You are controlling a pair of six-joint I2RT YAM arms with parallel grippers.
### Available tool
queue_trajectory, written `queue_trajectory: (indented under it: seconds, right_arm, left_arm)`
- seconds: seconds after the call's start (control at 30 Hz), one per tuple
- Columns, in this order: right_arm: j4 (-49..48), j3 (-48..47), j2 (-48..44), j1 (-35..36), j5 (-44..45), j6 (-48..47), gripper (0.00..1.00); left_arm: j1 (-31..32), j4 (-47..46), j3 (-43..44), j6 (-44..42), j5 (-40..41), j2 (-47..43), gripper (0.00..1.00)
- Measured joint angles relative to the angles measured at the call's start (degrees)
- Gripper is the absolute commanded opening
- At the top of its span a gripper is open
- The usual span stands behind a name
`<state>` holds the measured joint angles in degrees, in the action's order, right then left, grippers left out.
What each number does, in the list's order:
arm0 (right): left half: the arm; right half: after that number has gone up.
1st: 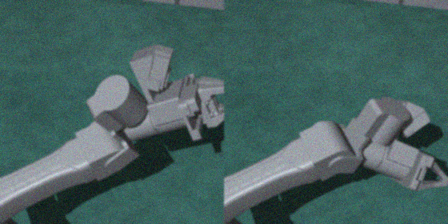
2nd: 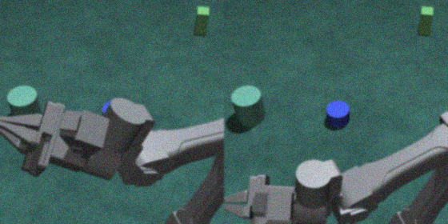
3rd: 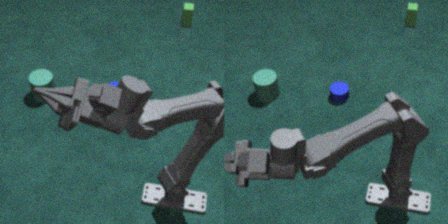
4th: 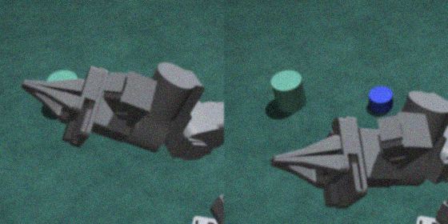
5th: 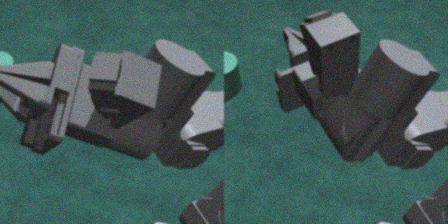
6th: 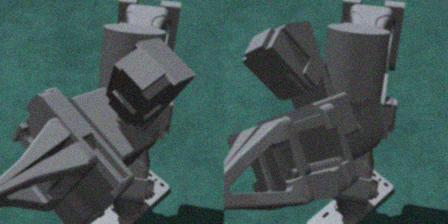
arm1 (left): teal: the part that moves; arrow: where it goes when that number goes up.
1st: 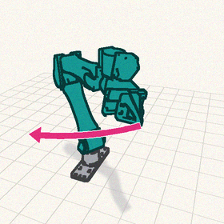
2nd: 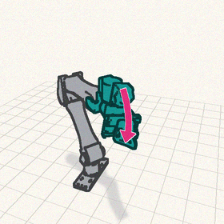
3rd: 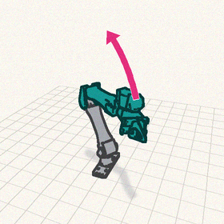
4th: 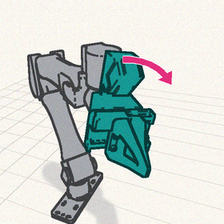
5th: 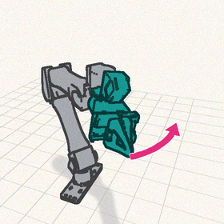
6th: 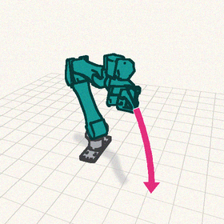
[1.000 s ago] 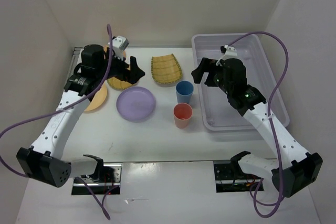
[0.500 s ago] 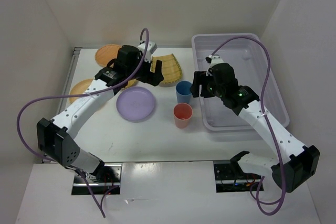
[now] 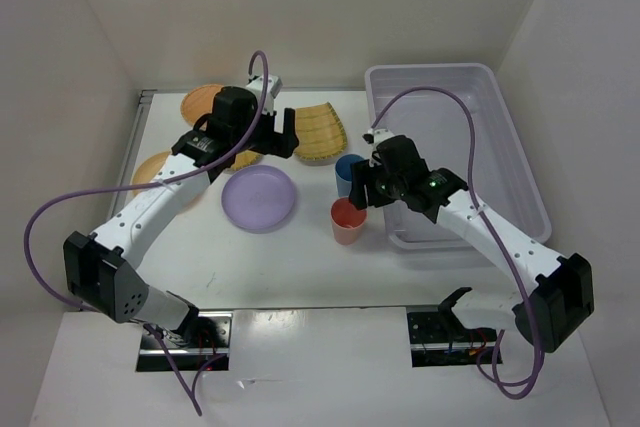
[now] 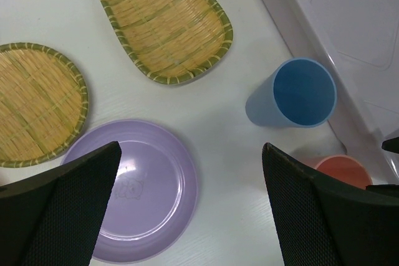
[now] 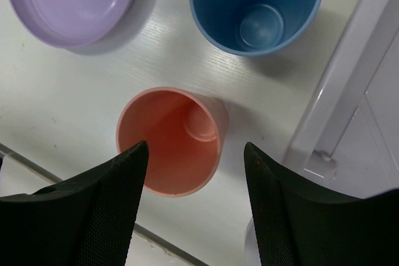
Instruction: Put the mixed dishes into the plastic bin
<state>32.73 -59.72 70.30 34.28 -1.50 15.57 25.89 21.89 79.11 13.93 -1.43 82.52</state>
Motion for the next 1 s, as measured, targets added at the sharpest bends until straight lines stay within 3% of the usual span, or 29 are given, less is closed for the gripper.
queue_trajectory:
  seconds: [0.53,0.63,0.7,0.8,0.87,1.0]
  right_arm:
    - [0.8,1.2,6.3,1.8,2.2,0.0,0.53]
    - [0.9,1.2,7.1,1.8,2.7,-0.1,0.41]
    - [0.9,1.2,7.6,1.8,3.1,0.0,0.22]
    - [1.0,1.2,9.0,1.9,3.7,0.2,0.07]
    - [1.0,1.2,9.8,2.3,4.4,0.5,0.01]
    - [1.9,0.4,10.3,5.1,6.3,1.8,0.0]
  left_arm:
    - [-0.1,0.1,-1.2,0.0,0.6,-1.8,1.0]
    - [-0.1,0.1,-2.0,0.0,0.9,-2.6,1.0]
    - [-0.3,0.1,-2.5,0.0,1.4,-3.1,1.0]
    - [-0.6,0.1,-3.2,0.0,1.9,-3.7,1.0]
    - [-1.0,0.1,-3.8,0.0,2.3,-4.2,1.0]
    - [-1.7,0.2,-4.2,0.0,2.6,-4.5,1.0]
